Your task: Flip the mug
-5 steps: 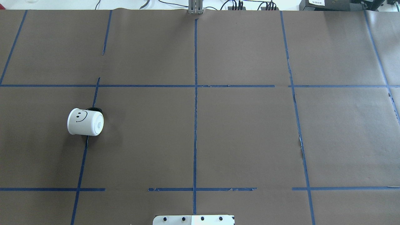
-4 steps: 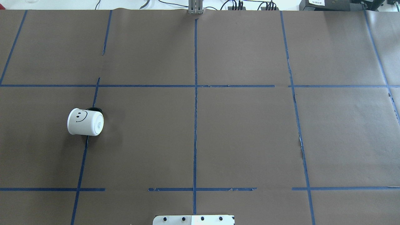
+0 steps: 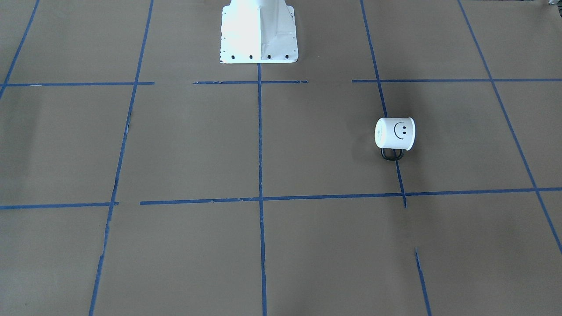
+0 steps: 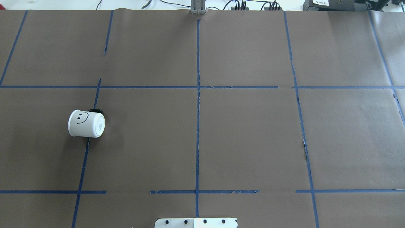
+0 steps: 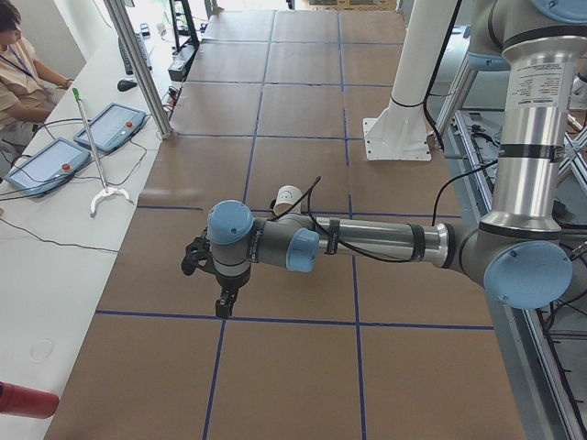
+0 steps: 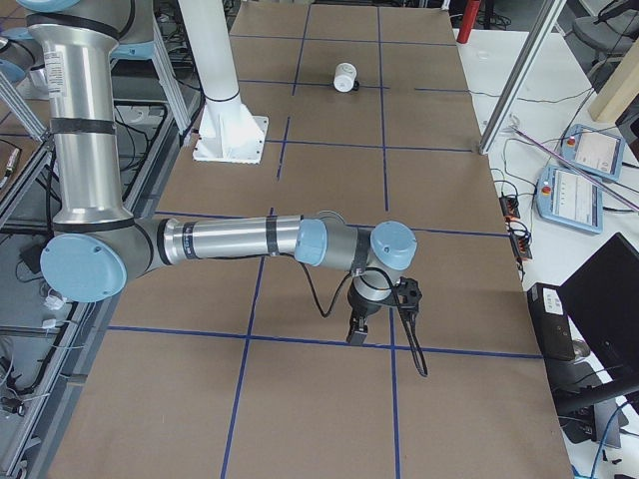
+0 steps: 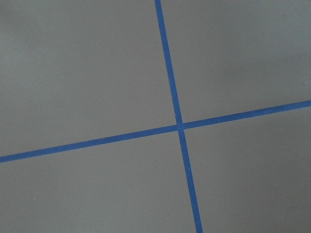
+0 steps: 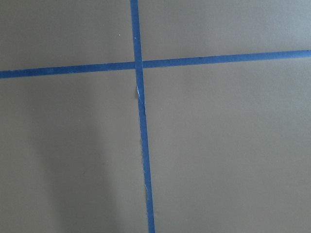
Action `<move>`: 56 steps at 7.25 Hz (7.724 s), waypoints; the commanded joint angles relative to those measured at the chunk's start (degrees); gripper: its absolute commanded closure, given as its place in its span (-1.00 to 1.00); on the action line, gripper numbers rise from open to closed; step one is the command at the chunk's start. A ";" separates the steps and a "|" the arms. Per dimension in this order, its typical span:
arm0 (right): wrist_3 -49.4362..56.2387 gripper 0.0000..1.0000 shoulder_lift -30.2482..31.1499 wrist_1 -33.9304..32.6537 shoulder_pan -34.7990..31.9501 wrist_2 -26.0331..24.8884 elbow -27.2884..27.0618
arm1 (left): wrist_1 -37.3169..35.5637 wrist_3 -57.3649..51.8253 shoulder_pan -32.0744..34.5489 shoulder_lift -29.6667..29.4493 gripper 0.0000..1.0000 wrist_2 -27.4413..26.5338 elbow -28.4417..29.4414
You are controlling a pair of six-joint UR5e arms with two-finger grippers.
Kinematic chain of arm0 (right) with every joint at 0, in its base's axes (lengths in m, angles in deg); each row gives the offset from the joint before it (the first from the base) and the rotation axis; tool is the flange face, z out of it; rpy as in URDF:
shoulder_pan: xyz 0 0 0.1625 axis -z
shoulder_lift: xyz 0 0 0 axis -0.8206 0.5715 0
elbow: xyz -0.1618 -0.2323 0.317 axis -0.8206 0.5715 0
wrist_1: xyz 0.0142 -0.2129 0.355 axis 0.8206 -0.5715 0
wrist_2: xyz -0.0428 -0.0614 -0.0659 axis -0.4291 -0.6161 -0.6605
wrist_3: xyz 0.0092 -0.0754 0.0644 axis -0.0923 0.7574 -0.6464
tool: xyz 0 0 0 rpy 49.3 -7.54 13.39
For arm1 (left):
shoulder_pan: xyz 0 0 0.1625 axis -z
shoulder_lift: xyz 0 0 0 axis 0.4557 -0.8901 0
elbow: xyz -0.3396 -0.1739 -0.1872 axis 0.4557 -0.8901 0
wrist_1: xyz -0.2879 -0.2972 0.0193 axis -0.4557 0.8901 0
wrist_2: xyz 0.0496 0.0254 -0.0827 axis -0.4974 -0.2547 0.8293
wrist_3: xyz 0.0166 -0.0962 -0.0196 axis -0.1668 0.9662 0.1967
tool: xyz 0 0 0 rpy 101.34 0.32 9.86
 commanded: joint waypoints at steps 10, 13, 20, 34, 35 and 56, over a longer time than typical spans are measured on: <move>0.00 -1.00 0.00 0.00 0.00 0.00 0.00 | 90.42 91.63 -45.84 3.45 -1.00 -17.32 6.50; 0.00 -1.00 0.00 0.00 0.00 0.00 0.00 | 92.31 91.10 -46.02 -0.13 -1.00 -21.82 13.28; 0.00 -1.00 0.00 0.00 0.00 0.00 0.00 | 112.00 102.59 -50.24 -4.54 1.00 -18.41 21.56; 0.00 -1.00 0.00 0.00 0.00 0.00 0.00 | -2.52 104.73 -50.11 -51.09 1.00 -4.85 9.01; 0.00 -1.00 0.00 0.00 0.00 0.00 0.00 | -2.52 104.73 -52.41 -52.61 1.00 -5.55 12.91; 0.00 -1.00 0.00 0.00 0.00 0.00 0.00 | -12.19 -6.63 0.04 -1.30 -1.00 3.01 3.19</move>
